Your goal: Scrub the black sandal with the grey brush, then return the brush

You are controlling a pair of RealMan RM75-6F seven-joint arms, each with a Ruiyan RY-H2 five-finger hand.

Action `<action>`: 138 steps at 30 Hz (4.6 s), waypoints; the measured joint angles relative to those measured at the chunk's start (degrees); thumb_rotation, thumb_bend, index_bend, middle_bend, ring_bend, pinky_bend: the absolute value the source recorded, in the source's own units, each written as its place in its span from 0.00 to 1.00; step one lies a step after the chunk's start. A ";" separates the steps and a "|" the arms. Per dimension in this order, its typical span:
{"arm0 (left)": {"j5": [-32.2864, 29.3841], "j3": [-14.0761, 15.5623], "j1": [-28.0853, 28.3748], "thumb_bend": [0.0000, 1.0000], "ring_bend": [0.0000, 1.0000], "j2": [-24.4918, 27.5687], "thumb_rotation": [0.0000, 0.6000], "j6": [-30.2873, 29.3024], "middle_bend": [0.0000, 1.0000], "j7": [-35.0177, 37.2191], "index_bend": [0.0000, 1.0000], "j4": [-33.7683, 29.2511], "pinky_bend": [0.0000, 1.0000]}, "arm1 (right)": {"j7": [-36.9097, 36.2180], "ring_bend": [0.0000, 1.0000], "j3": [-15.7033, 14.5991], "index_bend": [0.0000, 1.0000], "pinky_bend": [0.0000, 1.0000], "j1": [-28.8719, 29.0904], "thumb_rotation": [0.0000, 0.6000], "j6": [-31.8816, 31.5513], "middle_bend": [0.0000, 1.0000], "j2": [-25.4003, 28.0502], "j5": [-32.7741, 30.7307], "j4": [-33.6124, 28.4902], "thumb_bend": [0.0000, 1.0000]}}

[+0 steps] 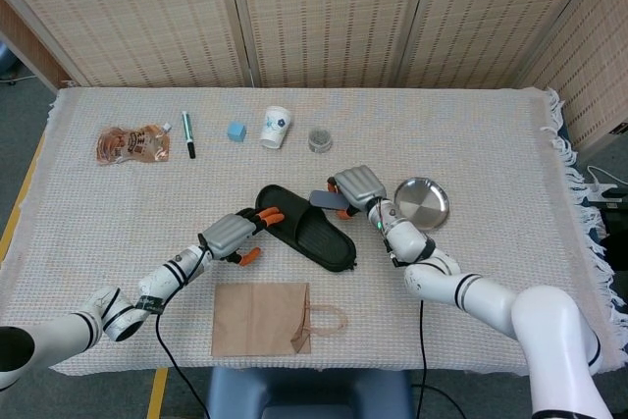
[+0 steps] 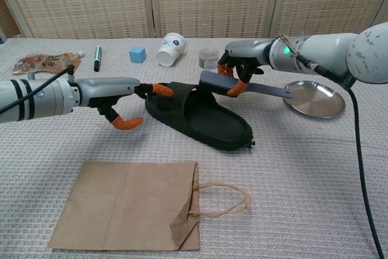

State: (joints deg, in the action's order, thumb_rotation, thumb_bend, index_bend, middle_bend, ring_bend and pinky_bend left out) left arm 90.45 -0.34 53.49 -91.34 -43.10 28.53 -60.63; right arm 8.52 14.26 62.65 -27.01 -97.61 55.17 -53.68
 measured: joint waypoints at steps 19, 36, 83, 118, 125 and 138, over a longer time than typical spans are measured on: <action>-0.67 0.62 0.54 0.55 0.00 0.39 1.00 -0.51 0.00 -1.12 0.00 -0.36 0.10 | 1.80 0.55 -1.55 0.82 0.83 3.61 1.00 2.35 0.57 -3.94 -1.52 5.16 0.39; -1.31 0.81 0.74 0.56 0.00 0.77 1.00 -0.25 0.00 -1.65 0.00 -0.44 0.10 | 4.81 0.55 -2.36 0.81 0.83 4.97 1.00 1.69 0.57 -3.45 -3.16 4.33 0.39; -3.10 0.01 1.14 0.55 0.00 0.51 1.00 0.00 0.00 -5.69 0.00 -1.45 0.10 | 12.15 0.55 -9.25 0.79 0.83 5.84 1.00 1.71 0.57 -2.52 -7.80 1.93 0.39; -5.26 -0.10 -12.73 0.55 0.00 13.52 1.00 -19.39 0.00 -16.38 0.00 -17.14 0.10 | 13.45 0.55 -11.93 0.78 0.83 -10.32 1.00 -20.02 0.57 18.35 1.54 -16.18 0.39; -6.17 2.88 -23.64 0.55 0.00 15.58 1.00 -30.24 0.00 -22.14 0.00 -18.07 0.04 | 9.61 0.54 -13.40 0.76 0.83 -12.70 1.00 -17.09 0.57 13.33 4.04 -4.90 0.39; -8.92 3.73 -33.51 0.55 0.00 13.65 1.00 -34.22 0.00 -14.90 0.00 -9.10 0.04 | 9.26 0.47 -13.23 0.67 0.81 -13.19 1.00 -8.95 0.51 3.66 6.84 7.26 0.39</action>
State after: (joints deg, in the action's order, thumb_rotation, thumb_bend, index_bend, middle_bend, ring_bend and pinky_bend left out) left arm 81.53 3.40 19.97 -77.69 -77.32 13.62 -69.73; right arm 17.79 1.03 49.46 -35.96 -93.94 62.01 -46.41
